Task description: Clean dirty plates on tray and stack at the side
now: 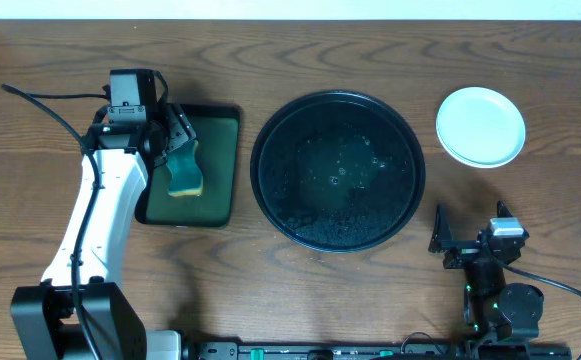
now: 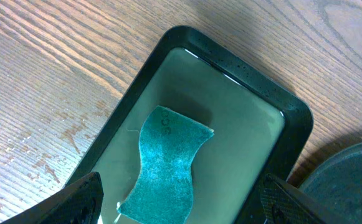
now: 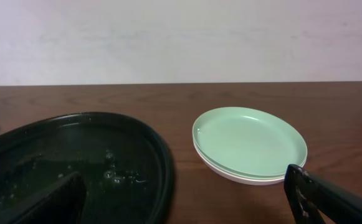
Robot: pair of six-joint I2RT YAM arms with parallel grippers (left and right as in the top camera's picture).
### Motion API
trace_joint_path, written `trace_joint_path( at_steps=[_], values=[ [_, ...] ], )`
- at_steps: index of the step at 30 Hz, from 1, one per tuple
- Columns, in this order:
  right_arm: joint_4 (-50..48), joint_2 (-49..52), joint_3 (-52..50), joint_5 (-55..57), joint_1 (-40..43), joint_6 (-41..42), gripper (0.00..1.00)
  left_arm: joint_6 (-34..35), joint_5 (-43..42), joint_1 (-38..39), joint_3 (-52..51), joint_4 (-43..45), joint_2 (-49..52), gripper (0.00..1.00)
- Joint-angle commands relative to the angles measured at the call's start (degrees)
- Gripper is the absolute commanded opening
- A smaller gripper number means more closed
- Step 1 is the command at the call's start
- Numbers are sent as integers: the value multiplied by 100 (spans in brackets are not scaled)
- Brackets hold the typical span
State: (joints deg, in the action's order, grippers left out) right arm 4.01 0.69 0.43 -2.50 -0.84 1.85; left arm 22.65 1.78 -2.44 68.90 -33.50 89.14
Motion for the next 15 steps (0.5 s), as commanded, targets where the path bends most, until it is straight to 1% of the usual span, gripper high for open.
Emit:
trace_joint_path(
  at_steps=[1,7,11,15],
  values=[
    [26,-35,-11,98,63,-109,99,7,501,-17,33,-13,-39,82],
    [24,-33,-11,96,63,-109,99,0,608,-17,31,-35,-428,81],
    [24,-31,-11,98,63,-109,99,-297,1108,-17,-15,-363,-907,81],
    [24,-31,-11,98,63,-109,99,-295,977,-15,-284,-645,-1462,81]
  ],
)
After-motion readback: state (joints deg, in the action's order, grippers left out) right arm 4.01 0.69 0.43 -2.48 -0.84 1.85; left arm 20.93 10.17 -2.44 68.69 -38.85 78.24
